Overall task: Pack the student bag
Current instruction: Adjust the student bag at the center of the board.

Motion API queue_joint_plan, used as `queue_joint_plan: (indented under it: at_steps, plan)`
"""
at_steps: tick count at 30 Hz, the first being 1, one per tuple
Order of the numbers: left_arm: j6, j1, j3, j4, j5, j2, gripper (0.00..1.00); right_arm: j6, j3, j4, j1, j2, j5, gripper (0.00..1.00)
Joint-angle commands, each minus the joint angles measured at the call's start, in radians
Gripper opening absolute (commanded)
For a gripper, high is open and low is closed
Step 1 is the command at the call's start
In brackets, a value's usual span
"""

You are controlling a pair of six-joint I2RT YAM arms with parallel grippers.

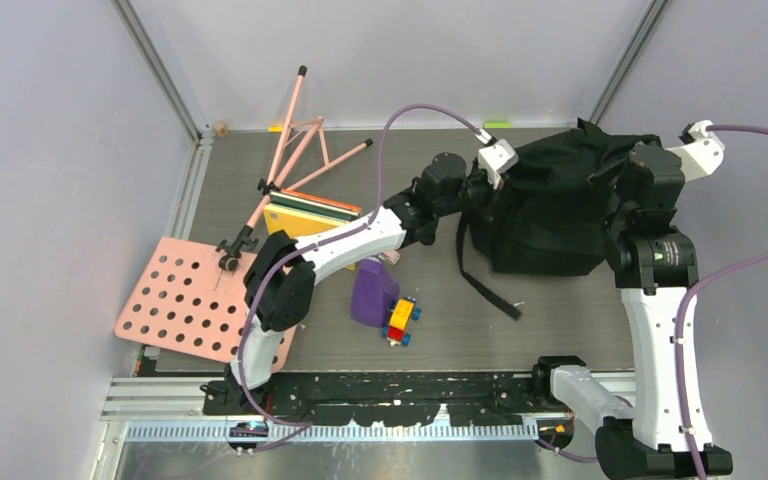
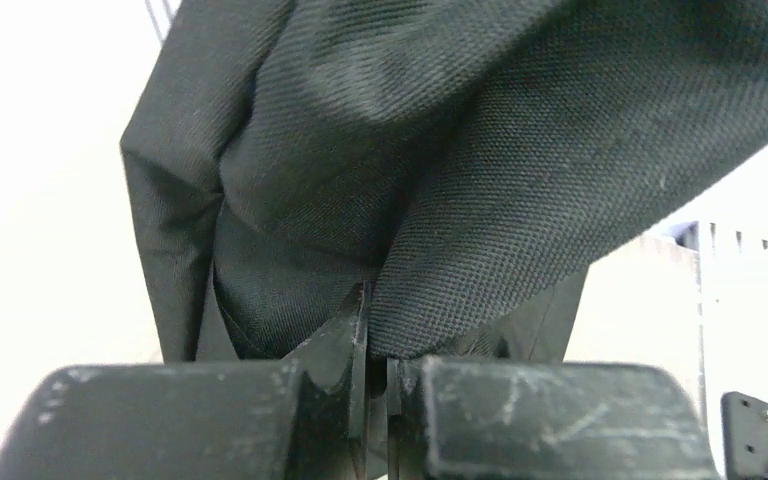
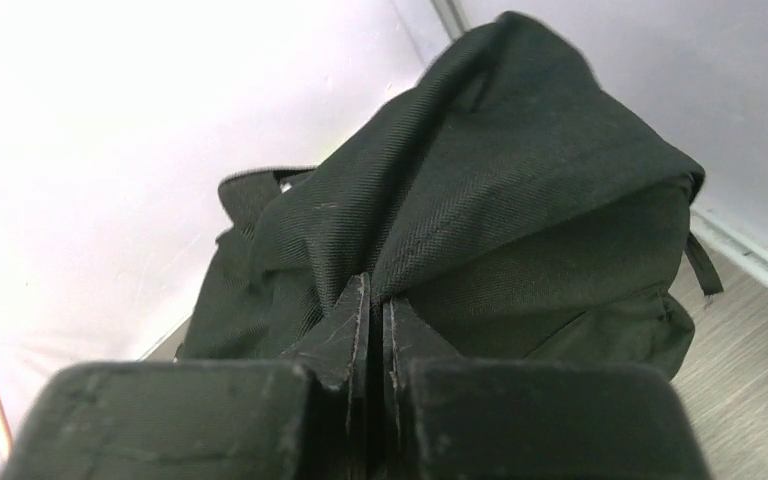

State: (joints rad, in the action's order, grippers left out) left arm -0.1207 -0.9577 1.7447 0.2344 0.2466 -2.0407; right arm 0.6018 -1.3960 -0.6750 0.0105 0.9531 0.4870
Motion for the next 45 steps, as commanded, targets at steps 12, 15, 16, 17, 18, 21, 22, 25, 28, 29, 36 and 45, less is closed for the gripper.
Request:
queue_joint_plan:
  at_steps: [12, 15, 16, 17, 18, 21, 22, 25, 28, 29, 36, 45]
  plan:
    - [0.024, 0.235, 0.162, -0.005, 0.045, -0.117, 0.00, 0.012, 0.073, 0.060, 0.151, 0.064, -0.110, 0.04]
    - [0.007, 0.254, 0.135, 0.005, 0.055, -0.104, 0.00, -0.032, 0.053, 0.047, 0.152, 0.084, -0.116, 0.35]
    - [0.007, 0.257, 0.132, 0.001, 0.054, -0.103, 0.00, -0.047, 0.043, 0.032, 0.152, 0.090, -0.117, 0.43]
    - [0.006, 0.261, 0.137, -0.018, 0.051, -0.101, 0.00, -0.075, 0.010, 0.021, 0.152, 0.106, -0.117, 0.58]
    - [0.005, 0.265, 0.146, -0.042, 0.042, -0.104, 0.00, -0.090, -0.008, -0.011, 0.151, 0.112, -0.110, 0.65]
    - [0.008, 0.277, 0.185, -0.121, 0.007, -0.111, 0.00, -0.147, -0.100, -0.067, 0.151, 0.132, -0.098, 0.84]
    - [0.010, 0.280, 0.189, -0.135, -0.003, -0.112, 0.00, -0.155, -0.122, -0.086, 0.151, 0.133, -0.094, 0.88]
    - [0.002, 0.296, 0.184, -0.152, -0.023, -0.109, 0.00, -0.170, -0.140, -0.111, 0.145, 0.119, -0.088, 0.95]
    - [-0.035, 0.316, 0.189, -0.169, -0.033, -0.107, 0.00, -0.171, -0.139, -0.142, 0.097, 0.136, -0.157, 0.97]
    - [-0.046, 0.319, 0.191, -0.172, -0.037, -0.106, 0.00, -0.164, -0.134, -0.148, 0.040, 0.140, -0.227, 0.96]
    - [-0.060, 0.333, 0.247, -0.293, -0.104, -0.118, 0.00, -0.086, 0.037, -0.032, -0.169, 0.080, -0.539, 0.91]
    - [-0.099, 0.344, 0.298, -0.363, -0.125, -0.139, 0.00, -0.002, 0.261, 0.073, -0.174, -0.024, -0.447, 0.78]
